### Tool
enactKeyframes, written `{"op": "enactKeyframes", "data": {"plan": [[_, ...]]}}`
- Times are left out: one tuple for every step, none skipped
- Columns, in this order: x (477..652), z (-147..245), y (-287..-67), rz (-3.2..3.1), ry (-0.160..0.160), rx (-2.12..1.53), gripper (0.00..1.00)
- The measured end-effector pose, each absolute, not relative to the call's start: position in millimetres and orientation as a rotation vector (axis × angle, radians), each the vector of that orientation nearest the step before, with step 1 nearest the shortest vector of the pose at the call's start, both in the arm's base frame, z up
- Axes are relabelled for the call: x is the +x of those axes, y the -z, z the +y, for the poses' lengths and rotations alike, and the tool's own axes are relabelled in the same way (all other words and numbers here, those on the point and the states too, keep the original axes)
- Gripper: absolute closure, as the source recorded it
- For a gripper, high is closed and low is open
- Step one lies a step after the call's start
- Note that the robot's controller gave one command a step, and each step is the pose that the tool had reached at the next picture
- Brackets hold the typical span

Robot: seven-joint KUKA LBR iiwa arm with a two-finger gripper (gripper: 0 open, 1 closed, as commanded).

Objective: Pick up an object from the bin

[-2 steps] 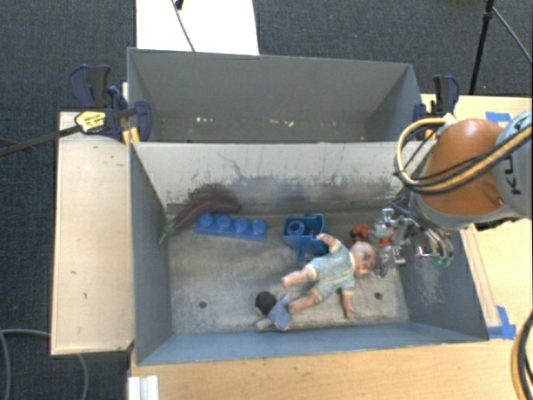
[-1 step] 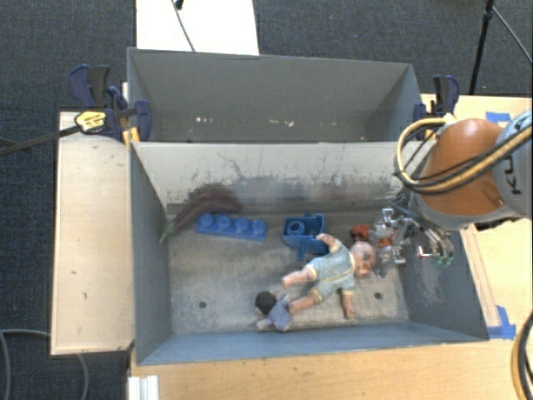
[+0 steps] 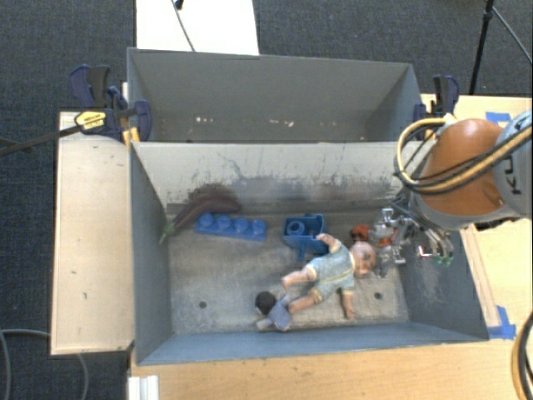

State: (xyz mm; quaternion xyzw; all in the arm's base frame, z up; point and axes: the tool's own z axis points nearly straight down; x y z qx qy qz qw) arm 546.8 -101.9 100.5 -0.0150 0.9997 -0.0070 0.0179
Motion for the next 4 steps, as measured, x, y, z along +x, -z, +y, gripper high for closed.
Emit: {"op": "enactKeyframes", "data": {"plan": [[546.9, -101.9, -100.5, 3.105, 0.022, -0.048, 1.0], [546.9, -101.8, -100.5, 3.105, 0.022, -0.051, 1.0], [546.9, -101.8, -100.5, 3.105, 0.022, -0.052, 1.0], [546.9, -101.8, -100.5, 3.105, 0.022, -0.053, 1.0]]}}
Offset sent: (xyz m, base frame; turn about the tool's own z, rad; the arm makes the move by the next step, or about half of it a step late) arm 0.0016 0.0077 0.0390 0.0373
